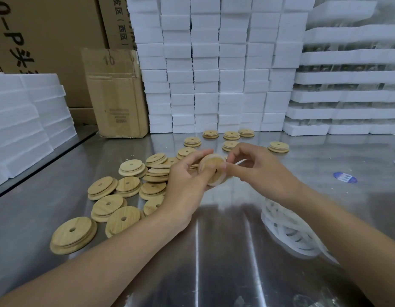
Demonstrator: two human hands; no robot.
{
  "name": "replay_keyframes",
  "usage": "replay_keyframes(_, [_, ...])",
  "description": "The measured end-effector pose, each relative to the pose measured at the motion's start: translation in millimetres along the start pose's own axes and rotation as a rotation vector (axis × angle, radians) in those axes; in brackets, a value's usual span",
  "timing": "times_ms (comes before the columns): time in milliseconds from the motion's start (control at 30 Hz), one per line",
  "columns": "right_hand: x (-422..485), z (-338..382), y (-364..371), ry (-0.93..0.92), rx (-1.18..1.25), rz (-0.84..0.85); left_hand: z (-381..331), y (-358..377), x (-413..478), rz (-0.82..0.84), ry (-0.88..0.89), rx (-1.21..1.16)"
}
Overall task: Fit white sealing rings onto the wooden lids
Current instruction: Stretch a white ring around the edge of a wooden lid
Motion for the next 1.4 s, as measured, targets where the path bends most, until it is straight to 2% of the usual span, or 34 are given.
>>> replay_keyframes(200, [2,2,0,-0.083,-0.138,-0.038,7,4,-2,0.047,0.003,0.142])
replay_keyframes(367, [6,-7,-20,0.08,0.019,0.0,1,5,3,0.043,-0.019,0.048])
replay_keyframes(500, [5,-14,-21,0.172,-0.01,0.034,4,7,-1,0.035,-0.043,0.01])
replay_keyframes(600, [4,-12,-20,0.166,-0.029,-0.006,2,-1,1,-0.013,-0.067,-0.037])
replay_keyframes(733, [1,-7,-9,0.122,0.008,0.031,1,-5,5,-0.033,-0.089,-0.072])
replay_keyframes(900, [0,1,-5,-0.007,0.035,-0.015,5,4,1,0.084,-0.068,0.01])
replay_keyframes(1033, [1,4,-7,0.03,0.041,0.017,4,7,-1,0.135,-0.048,0.034])
replay_keyframes(1167, [5,0,-24,0.125,0.061,-0.031,1,11,2,0.147,-0.042,0.024])
replay_keyframes(1333, [7,-9,-42,0.219,0.118,-0.202,4,1,1,0.132,-0.072,0.026])
replay_keyframes(1400, [7,-9,-43,0.214,0.115,-0.177,0,-3,5,0.111,-0.073,0.001])
Point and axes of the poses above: each hand's wrist, its own x-axis towards the middle knuckle, its own y-axis out of the palm, z = x × y, the point moved 6 cm from there along x, towards the middle knuckle, and after that the axes turned 5 degrees about -z, right-handed, at the moved point
